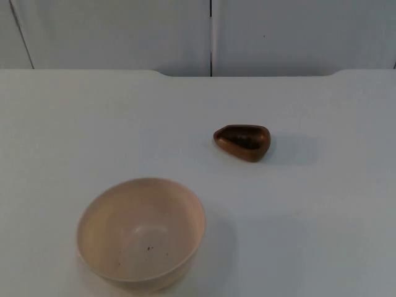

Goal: Pick up the bowl with the left hand and pour the coffee beans from the cup into the bowl with the right hand.

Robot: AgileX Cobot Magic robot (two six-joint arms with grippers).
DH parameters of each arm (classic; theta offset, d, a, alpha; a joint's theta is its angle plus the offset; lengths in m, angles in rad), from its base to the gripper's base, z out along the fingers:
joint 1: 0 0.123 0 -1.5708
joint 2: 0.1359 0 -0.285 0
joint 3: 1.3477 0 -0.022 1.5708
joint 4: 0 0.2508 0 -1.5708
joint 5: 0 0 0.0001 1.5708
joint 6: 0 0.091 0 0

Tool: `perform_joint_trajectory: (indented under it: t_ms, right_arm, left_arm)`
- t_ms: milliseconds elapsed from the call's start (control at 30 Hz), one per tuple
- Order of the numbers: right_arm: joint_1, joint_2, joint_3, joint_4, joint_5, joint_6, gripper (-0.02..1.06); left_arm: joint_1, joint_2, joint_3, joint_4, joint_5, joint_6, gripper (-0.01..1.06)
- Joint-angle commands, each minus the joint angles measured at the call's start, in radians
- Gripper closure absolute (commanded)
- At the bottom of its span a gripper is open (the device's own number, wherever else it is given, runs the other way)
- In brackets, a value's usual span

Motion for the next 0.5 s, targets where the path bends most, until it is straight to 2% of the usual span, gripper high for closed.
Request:
perform_joint_trajectory:
  t_ms: [0,467]
  right_arm:
    - [-0.007,-0.004,0.002,0.0,-0.007,-0.009,-0.01]
    - [-0.007,-0.004,0.002,0.0,-0.007,-0.009,-0.01]
  left_arm:
    - [0.003,0.023,-0.02,-0.028,-0.022,0.009,0.0]
    - [0.003,0.223,-0.133,-0.095,-0.051,0.026,0.0]
